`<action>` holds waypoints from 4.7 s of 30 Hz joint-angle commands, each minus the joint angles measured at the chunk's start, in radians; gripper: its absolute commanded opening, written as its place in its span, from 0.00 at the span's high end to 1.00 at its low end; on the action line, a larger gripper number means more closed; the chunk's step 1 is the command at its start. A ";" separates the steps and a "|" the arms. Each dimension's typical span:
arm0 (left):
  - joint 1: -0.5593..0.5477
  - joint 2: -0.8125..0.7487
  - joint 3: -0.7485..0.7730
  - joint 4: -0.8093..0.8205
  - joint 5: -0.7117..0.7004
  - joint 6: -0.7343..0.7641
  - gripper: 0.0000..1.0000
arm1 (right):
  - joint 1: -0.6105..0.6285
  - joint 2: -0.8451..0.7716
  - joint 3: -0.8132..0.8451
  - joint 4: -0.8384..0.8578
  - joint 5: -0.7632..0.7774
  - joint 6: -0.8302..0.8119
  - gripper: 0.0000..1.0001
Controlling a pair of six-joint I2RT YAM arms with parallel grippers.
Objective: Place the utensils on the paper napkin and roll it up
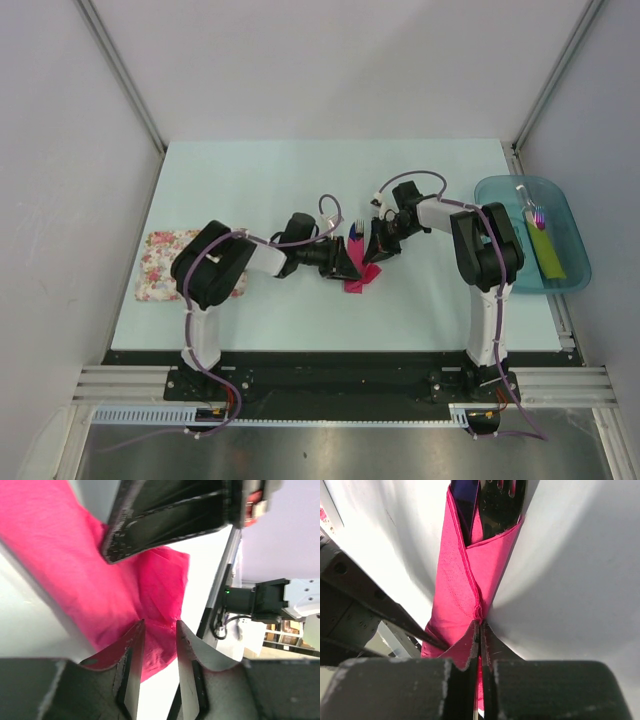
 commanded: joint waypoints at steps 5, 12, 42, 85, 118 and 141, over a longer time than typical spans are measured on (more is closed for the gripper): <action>-0.012 -0.084 -0.081 0.192 0.072 -0.119 0.62 | -0.002 0.046 -0.012 0.006 0.087 -0.054 1.00; -0.009 -0.081 -0.130 0.315 0.072 -0.214 0.62 | -0.003 0.043 -0.021 0.018 0.087 -0.052 1.00; -0.016 0.092 -0.011 -0.156 -0.058 0.085 0.87 | -0.038 -0.146 0.064 -0.031 0.044 -0.014 0.54; -0.007 -0.033 0.037 -0.148 -0.055 0.117 0.78 | 0.008 0.052 0.077 0.132 0.015 0.006 1.00; 0.441 -0.922 -0.055 -0.323 -0.098 0.539 0.00 | 0.057 -0.370 0.107 0.214 -0.154 0.046 1.00; 0.297 -1.115 -0.144 -0.171 0.258 0.450 0.13 | 0.331 -0.697 0.311 0.021 -0.115 -0.143 1.00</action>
